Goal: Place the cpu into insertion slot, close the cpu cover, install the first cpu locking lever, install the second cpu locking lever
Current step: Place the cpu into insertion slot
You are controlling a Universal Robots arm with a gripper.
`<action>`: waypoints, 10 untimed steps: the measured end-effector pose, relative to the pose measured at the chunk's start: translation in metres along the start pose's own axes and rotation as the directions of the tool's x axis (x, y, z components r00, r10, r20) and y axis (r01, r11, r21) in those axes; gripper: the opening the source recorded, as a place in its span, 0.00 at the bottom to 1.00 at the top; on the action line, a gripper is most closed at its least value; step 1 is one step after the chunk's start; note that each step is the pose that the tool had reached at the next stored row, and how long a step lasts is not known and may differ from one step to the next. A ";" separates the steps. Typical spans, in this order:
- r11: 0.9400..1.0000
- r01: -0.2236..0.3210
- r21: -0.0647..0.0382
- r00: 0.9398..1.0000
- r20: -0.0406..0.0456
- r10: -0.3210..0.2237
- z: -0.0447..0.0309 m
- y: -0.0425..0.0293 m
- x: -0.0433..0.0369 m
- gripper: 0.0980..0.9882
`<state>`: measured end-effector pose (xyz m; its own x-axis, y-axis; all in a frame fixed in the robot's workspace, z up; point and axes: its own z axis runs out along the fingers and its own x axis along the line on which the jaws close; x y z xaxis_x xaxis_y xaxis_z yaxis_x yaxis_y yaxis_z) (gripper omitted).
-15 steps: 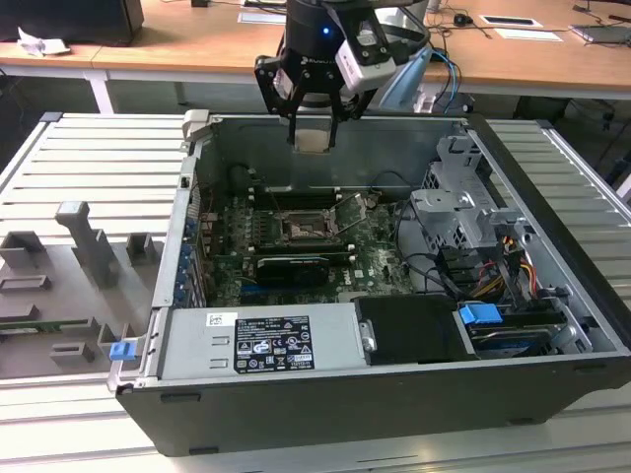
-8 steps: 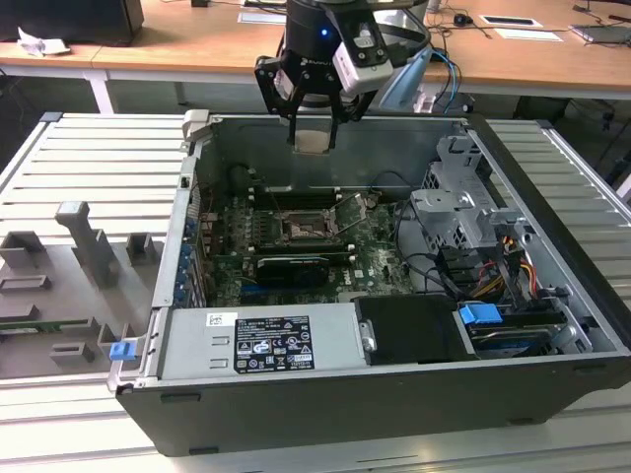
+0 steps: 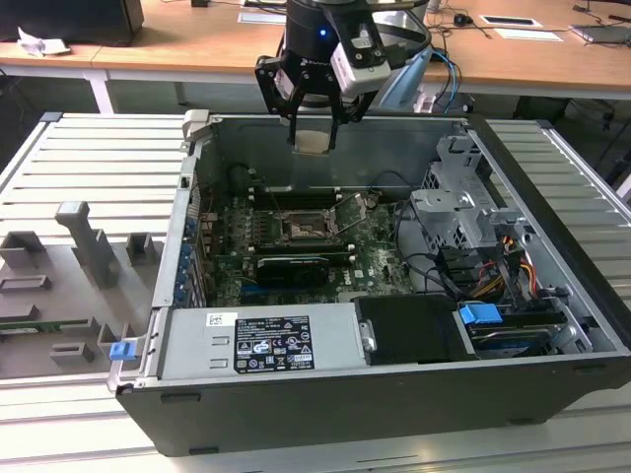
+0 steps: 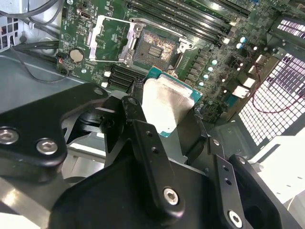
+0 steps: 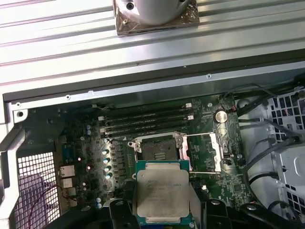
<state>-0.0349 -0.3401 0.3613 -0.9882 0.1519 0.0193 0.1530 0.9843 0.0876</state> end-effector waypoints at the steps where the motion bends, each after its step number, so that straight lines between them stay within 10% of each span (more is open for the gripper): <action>1: 1.000 -0.002 0.000 1.000 0.000 0.002 0.0000 0.0000 0.0000 0.48; 10: 1.000 -0.022 -0.001 1.000 0.002 0.022 0.0025 -0.0002 -0.0001 0.48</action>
<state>-0.0349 -0.3401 0.3588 -0.9847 0.1734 0.0192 0.1744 0.9807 0.0878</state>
